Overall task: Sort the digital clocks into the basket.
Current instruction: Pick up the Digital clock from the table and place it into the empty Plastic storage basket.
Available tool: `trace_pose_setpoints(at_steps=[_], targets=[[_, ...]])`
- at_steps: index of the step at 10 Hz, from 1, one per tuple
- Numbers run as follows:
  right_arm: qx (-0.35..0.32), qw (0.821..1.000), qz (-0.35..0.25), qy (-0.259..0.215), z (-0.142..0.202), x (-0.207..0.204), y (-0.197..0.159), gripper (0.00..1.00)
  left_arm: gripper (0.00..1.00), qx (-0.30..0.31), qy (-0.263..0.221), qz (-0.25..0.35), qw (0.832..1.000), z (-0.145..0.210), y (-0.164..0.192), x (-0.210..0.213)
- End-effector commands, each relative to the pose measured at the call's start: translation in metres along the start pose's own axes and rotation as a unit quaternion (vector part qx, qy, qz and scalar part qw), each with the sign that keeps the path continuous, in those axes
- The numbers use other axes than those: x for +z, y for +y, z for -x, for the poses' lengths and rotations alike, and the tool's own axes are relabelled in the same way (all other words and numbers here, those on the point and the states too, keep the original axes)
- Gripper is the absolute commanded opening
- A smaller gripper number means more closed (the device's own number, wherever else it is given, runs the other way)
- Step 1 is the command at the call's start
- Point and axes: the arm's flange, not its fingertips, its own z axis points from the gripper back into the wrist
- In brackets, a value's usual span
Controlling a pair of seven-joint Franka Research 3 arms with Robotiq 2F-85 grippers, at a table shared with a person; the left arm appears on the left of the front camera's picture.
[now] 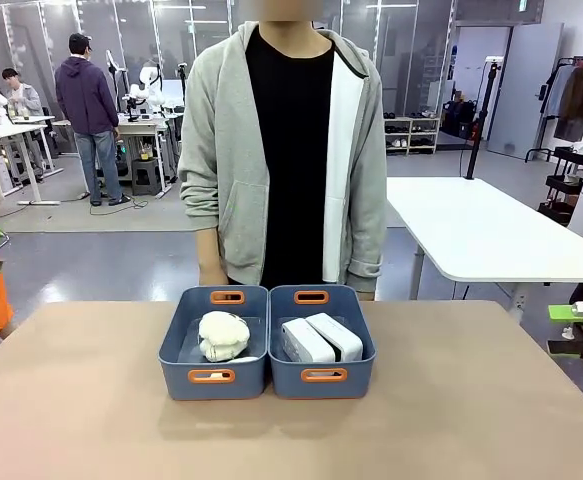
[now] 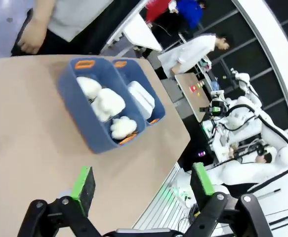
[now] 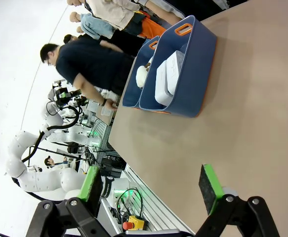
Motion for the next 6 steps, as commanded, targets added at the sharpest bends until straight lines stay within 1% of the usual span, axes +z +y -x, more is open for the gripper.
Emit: trace_pose_setpoints(at_steps=[1, 2, 3, 4, 5, 6], targets=[[-0.003, 1.0, -0.002, 0.002, 0.001, 0.001, 0.003, 1.0, 0.98, 0.015, -0.016, -0.004, 1.0, 0.036, 0.022, 0.019], [-0.003, 1.0, -0.002, 0.002, 0.001, 0.001, 0.003, 1.0, 0.98, 0.033, -0.028, 0.007, 0.999, 0.051, 0.038, 0.028], [-0.003, 1.0, -0.002, 0.002, 0.001, 0.001, 0.003, 1.0, 0.98, 0.032, -0.037, 0.013, 0.999, 0.056, 0.046, 0.036], [-0.003, 1.0, -0.002, 0.002, 0.001, 0.001, 0.003, 1.0, 0.98, -0.006, -0.056, -0.002, 0.998, 0.058, 0.052, 0.051], [-0.003, 1.0, -0.002, 0.002, 0.001, 0.001, 0.003, 1.0, 0.98, 0.041, -0.036, -0.007, 0.998, 0.056, 0.043, 0.036], [-0.003, 1.0, -0.002, 0.002, 0.001, 0.001, 0.003, 1.0, 0.98, 0.041, -0.036, -0.007, 0.998, 0.056, 0.043, 0.036]])
